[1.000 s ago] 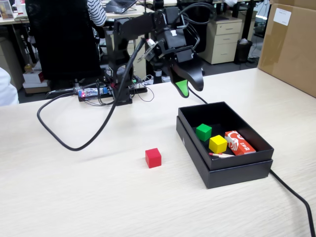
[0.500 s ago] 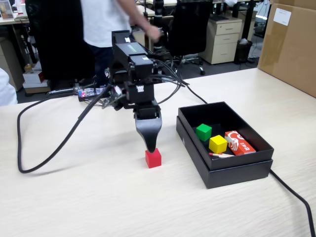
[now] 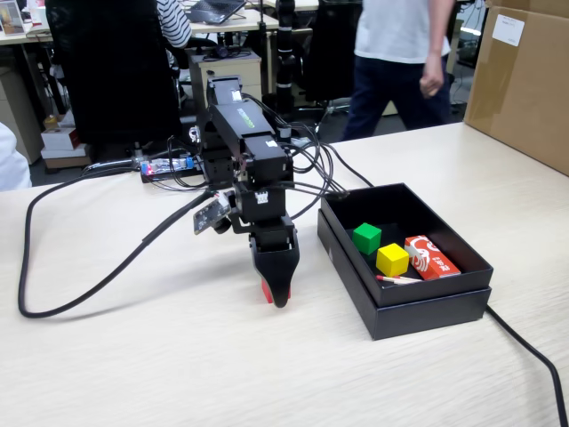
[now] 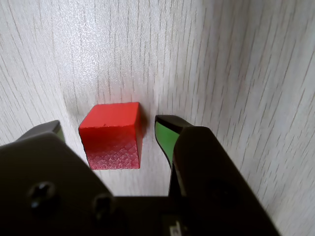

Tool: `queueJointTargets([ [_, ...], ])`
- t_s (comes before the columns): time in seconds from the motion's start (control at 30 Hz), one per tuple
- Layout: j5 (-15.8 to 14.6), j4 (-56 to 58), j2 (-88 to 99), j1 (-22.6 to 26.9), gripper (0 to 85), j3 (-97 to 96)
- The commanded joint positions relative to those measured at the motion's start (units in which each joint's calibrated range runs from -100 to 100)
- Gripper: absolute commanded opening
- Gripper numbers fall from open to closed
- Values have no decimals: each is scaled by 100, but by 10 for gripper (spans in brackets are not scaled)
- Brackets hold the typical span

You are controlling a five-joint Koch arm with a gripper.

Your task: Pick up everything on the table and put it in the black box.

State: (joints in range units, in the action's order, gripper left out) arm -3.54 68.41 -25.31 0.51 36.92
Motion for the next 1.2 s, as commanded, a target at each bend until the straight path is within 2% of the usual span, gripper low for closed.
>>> queueJointTargets([
  [0.0, 44, -12, 104, 20, 266, 487],
  [0.03, 44, -12, 92, 20, 226, 487],
  [0.13, 39, -12, 138, 20, 37, 514],
  [0.17, 39, -12, 196, 20, 9, 496],
  [0.27, 44, 58, 460, 20, 9, 424],
  [0.47, 24, 92, 2318, 166, 9, -2],
  [0.67, -54, 92, 3948, 718, 9, 260],
  [0.73, -147, 92, 3890, 977, 9, 442],
  [0.93, -225, 92, 2640, 1260, 9, 1194],
  [1.03, -244, 92, 1837, 1265, 9, 1566],
  [1.1, -274, 92, 666, 1255, 9, 2028],
  [1.17, -283, 92, 402, 1241, 9, 2083],
])
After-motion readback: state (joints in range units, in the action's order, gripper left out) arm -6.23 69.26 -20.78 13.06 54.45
